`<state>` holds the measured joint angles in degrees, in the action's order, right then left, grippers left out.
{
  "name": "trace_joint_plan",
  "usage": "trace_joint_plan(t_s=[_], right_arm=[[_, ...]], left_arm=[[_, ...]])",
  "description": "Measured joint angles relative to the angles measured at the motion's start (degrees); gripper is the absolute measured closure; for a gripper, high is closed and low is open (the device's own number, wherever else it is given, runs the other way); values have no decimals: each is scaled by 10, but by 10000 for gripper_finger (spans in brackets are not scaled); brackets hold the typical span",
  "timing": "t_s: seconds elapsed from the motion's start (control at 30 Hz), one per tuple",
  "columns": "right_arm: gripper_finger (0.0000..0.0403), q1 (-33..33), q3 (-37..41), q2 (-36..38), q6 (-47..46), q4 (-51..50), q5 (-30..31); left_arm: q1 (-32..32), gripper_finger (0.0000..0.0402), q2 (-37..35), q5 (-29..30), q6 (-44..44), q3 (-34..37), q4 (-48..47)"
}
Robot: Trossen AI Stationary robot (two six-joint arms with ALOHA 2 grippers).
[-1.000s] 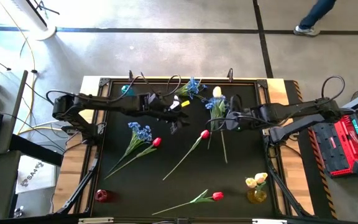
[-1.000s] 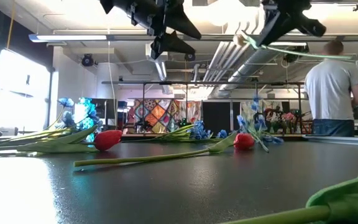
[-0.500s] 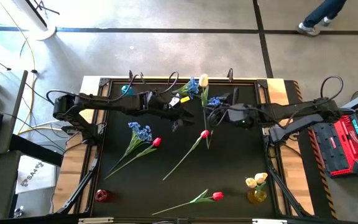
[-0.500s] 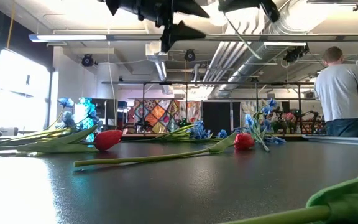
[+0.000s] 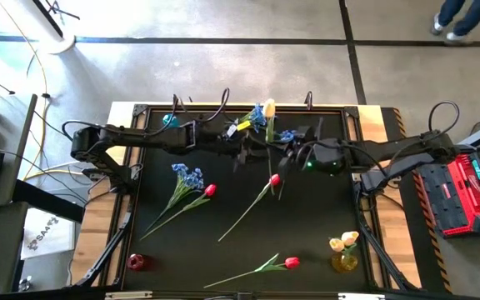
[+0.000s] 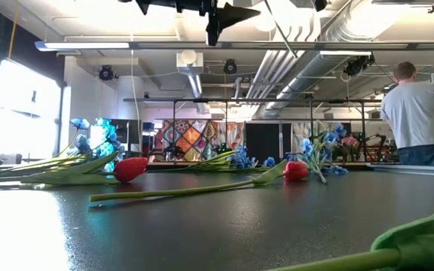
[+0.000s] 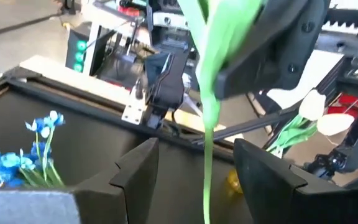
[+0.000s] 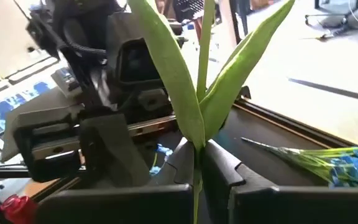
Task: Sort flowers into vase by color
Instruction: Put the light yellow tulip into the yellow vase
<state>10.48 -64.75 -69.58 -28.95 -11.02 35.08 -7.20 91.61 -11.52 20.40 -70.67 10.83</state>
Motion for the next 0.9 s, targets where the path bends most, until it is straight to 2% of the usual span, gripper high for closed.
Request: trace_joint_plan(t_s=[0.17, 0.33, 0.47, 0.7, 0.9], right_arm=[[403, 1, 0, 0, 9, 4, -2], [403, 1, 0, 0, 26, 24, -9], [403, 1, 0, 0, 39, 36, -11], [403, 6, 0, 0, 54, 36, -13], [403, 6, 0, 0, 42, 36, -38]], left_arm=[[0, 206, 0, -1, -4, 0, 20], [0, 218, 0, -33, -21, 0, 59], [0, 264, 0, -33, -22, -1, 58], [0, 383, 0, -34, -42, -1, 56], [1, 394, 0, -40, -57, -1, 54]])
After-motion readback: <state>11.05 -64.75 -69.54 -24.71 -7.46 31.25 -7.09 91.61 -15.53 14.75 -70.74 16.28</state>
